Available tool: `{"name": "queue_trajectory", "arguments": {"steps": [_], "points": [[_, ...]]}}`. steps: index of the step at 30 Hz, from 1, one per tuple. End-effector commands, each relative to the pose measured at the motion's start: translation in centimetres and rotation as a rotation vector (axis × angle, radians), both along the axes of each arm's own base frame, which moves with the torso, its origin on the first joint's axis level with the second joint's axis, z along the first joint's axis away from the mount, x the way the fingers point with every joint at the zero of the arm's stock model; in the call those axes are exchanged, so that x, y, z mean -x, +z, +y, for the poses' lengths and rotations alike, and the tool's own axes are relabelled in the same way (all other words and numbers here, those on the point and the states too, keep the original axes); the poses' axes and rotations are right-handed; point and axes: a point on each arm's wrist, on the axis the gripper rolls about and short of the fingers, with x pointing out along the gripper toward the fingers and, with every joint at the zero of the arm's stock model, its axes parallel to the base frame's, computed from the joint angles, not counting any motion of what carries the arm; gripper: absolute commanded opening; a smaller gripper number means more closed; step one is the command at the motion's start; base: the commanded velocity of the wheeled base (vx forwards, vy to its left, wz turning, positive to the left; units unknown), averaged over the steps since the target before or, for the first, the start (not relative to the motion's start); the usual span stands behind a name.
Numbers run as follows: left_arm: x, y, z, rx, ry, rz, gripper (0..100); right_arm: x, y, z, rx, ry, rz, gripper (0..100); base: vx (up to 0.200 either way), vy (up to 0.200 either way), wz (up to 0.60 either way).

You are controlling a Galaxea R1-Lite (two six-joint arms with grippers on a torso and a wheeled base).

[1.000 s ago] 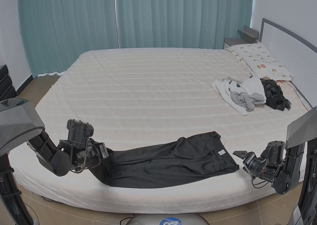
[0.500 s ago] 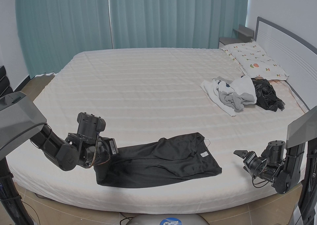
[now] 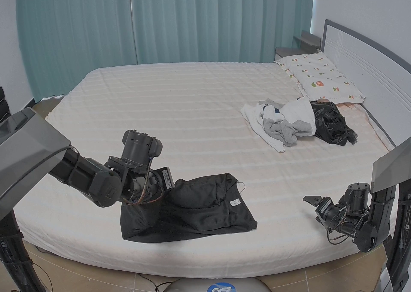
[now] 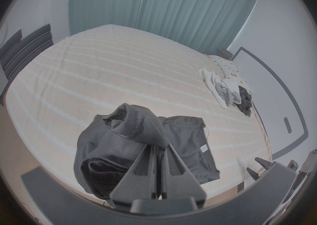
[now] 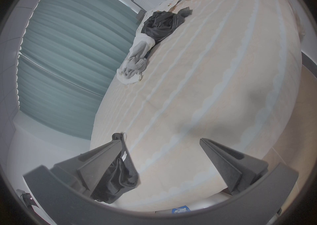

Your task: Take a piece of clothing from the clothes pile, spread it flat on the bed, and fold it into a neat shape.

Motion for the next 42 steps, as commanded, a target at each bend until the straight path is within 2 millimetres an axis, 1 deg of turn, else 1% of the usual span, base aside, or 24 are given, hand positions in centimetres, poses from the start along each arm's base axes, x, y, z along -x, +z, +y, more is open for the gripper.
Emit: {"name": "queue_trajectory", "arguments": {"steps": [1, 5, 7, 9, 10, 12, 14, 16, 17, 19, 22, 23, 31, 35, 36, 39, 42], "points": [[-0.7, -0.8, -1.9, -0.002, -0.029, 0.016, 0, 0.0, 0.1, 0.0, -0.001, 0.001, -0.009, 100, 0.000, -0.200, 0.00], [-1.9, -1.0, -2.9, 0.001, -0.033, 0.012, 0, 0.2, 0.0, 0.1, -0.001, 0.006, -0.001, 100, 0.000, -0.200, 0.00], [-2.3, -1.5, -3.7, 0.003, -0.040, 0.018, 0, 0.2, 0.0, 0.1, -0.001, 0.006, -0.001, 100, 0.000, -0.200, 0.00], [-2.6, -2.0, -4.4, 0.022, -0.034, 0.026, 0, 0.1, -0.1, 0.1, 0.000, 0.006, 0.000, 100, 0.000, 0.000, 0.00], [-2.6, -2.0, -4.5, 0.023, -0.034, 0.027, 0, 0.1, 0.0, 0.1, -0.001, 0.006, -0.001, 100, 0.000, 0.000, 0.00], [-3.0, -3.2, -5.5, 0.013, -0.020, 0.033, 0, 0.2, -0.1, 0.1, 0.000, 0.006, 0.003, 100, 0.000, 0.000, 0.00], [-3.7, -3.8, -6.0, -0.001, 0.007, 0.016, 0, 0.2, -0.1, 0.2, 0.000, 0.010, 0.003, 100, 0.000, 0.000, 0.00], [-3.8, -3.9, -6.1, -0.002, 0.010, 0.017, 0, 0.2, -0.1, 0.2, 0.000, 0.010, 0.003, 100, 0.000, 0.000, 0.00], [-4.0, -4.0, -6.7, 0.036, 0.034, 0.018, 0, 0.2, -0.2, 0.3, 0.000, 0.012, 0.005, 100, 0.000, 0.000, 0.00], [-4.0, -4.0, -7.1, 0.039, 0.031, 0.022, 0, 0.1, -0.2, 0.3, 0.000, 0.012, 0.003, 100, 0.000, 0.000, 0.00], [-4.0, -3.9, -7.2, 0.038, 0.030, 0.031, 0, 0.1, -0.2, 0.3, 0.000, 0.012, 0.003, 100, 0.000, 0.000, 0.00], [-4.0, -4.1, -7.3, 0.031, 0.029, 0.042, 100, 0.2, -0.2, 0.3, 0.000, 0.012, 0.005, 100, 0.000, 0.000, 0.00], [-3.9, -4.1, -7.3, 0.071, 0.065, 0.058, 100, 0.2, -0.2, 0.3, 0.000, 0.012, 0.006, 100, 0.000, 0.000, 0.00], [-3.6, -2.2, -6.8, 0.128, 0.089, 0.038, 100, 0.2, -0.2, 0.3, 0.000, 0.012, 0.006, 100, 0.000, 0.000, 0.00], [-3.6, -2.2, -6.8, 0.128, 0.089, 0.038, 100, 0.2, -0.2, 0.3, 0.000, 0.012, 0.006, 100, 0.000, 0.000, 0.00], [-2.5, -0.8, -4.9, 0.164, 0.096, 0.061, 100, 0.4, -0.2, 0.2, 0.002, 0.012, 0.014, 100, 0.000, 0.000, 0.00], [-1.6, -1.1, -3.2, 0.157, 0.125, 0.094, 100, 0.4, -0.3, 0.3, 0.003, 0.014, 0.015, 100, 0.000, 0.000, 0.00]]}}
